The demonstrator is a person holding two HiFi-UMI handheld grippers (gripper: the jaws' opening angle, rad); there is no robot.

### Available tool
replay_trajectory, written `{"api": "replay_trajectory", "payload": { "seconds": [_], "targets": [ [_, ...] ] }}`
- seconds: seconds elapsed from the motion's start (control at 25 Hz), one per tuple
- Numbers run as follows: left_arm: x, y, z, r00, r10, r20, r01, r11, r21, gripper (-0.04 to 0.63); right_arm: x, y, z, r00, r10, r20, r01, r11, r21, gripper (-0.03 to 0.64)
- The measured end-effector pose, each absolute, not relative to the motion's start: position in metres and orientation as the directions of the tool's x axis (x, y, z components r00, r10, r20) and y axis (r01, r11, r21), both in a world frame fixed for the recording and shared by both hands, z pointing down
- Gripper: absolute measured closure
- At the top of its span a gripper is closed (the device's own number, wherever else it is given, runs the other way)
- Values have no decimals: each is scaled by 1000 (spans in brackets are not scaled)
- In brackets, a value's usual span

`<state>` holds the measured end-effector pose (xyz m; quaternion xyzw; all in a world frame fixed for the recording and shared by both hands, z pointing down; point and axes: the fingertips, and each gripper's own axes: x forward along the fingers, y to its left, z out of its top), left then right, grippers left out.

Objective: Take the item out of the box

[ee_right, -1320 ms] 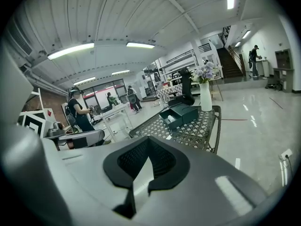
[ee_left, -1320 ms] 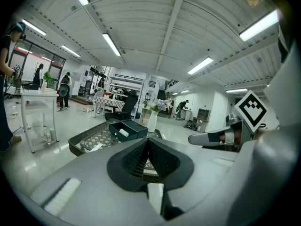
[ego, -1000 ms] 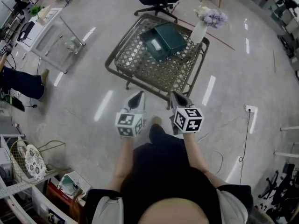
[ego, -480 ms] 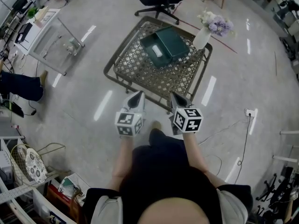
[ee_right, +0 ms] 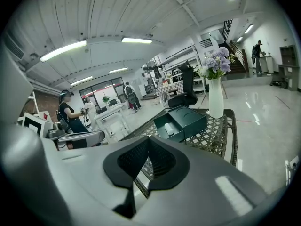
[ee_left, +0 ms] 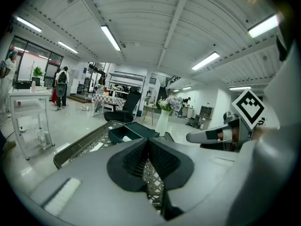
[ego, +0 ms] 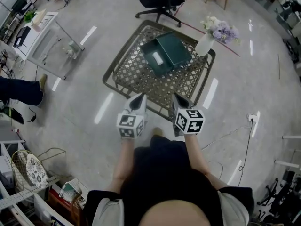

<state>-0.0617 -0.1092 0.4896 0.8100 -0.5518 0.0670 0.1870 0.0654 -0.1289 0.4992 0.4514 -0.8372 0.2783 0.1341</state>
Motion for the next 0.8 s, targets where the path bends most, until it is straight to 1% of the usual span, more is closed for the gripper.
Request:
{"api": "replay_trajectory", "payload": {
  "seconds": [0.2,0.4,0.8],
  "targets": [
    [-63,-122,496,378,-869,319,-920,-315,231,584,65,-139,505,-561,-678,475,-827,444,-344,615],
    [-58,-128,498,383,-865,325,-919,-323,224,584,69,-144,505,-575,-675,462,-815,425,-393,615],
    [-56,-123,503,380,-860,341,-921,-316,230,584,68,-142,512,-576,-663,478,-815,423,-396,615]
  ]
}}
